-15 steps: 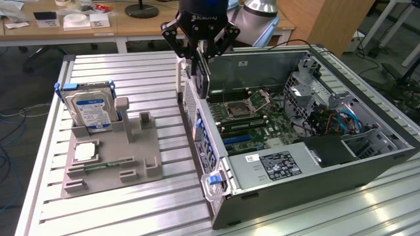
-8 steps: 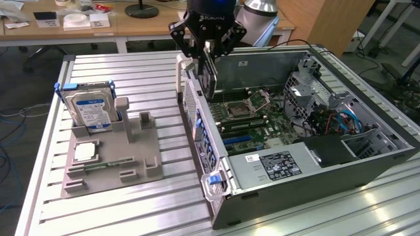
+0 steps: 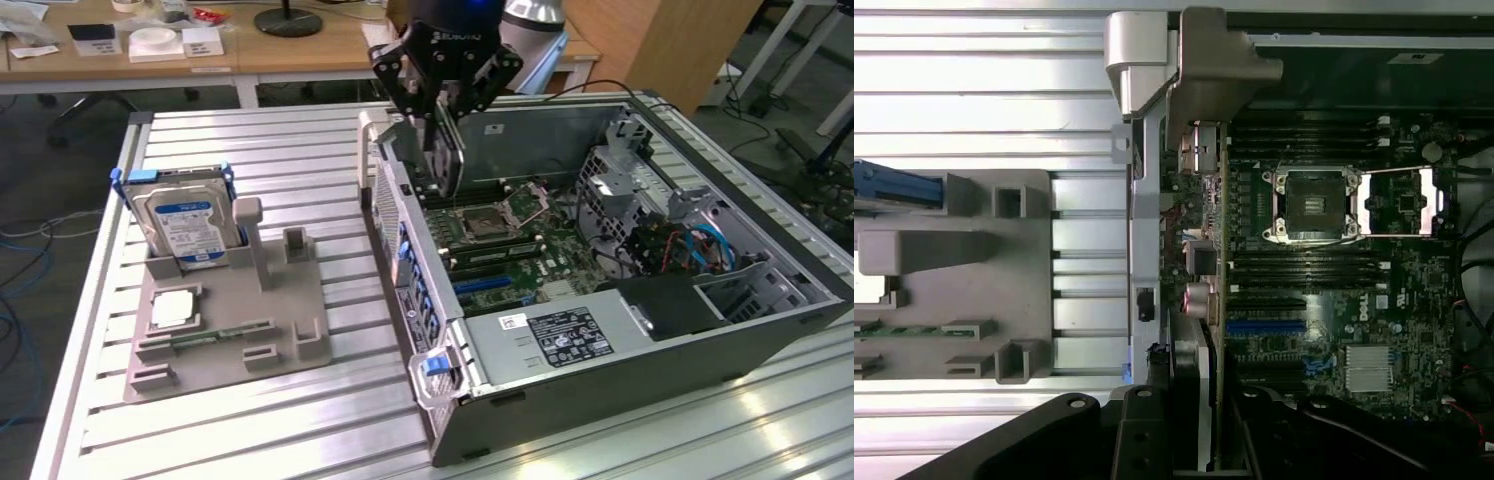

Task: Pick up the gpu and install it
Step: 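Pick up the gpu and move the gpu toward the slot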

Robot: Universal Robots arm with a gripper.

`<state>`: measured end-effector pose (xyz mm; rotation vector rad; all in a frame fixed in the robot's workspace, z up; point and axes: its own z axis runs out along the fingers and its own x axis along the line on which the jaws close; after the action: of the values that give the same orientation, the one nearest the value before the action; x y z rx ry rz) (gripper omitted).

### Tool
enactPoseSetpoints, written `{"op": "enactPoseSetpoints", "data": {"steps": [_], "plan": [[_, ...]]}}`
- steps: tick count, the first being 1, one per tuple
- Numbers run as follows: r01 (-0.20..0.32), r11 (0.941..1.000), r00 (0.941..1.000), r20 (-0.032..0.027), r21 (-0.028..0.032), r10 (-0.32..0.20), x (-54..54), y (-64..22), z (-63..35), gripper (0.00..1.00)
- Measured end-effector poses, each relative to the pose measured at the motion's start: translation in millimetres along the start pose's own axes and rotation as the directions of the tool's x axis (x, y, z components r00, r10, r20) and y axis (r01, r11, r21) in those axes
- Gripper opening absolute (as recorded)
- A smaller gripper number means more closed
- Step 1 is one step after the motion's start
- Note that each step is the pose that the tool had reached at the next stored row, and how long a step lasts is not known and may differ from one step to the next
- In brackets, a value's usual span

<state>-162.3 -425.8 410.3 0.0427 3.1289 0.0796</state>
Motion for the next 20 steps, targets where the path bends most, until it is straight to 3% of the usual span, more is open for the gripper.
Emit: {"op": "enactPoseSetpoints", "data": {"steps": [20], "plan": [[0.0, 1.0, 1.0, 0.0, -0.0002, 0.0, -63.0, 1.6, 2.1, 0.28]]}}
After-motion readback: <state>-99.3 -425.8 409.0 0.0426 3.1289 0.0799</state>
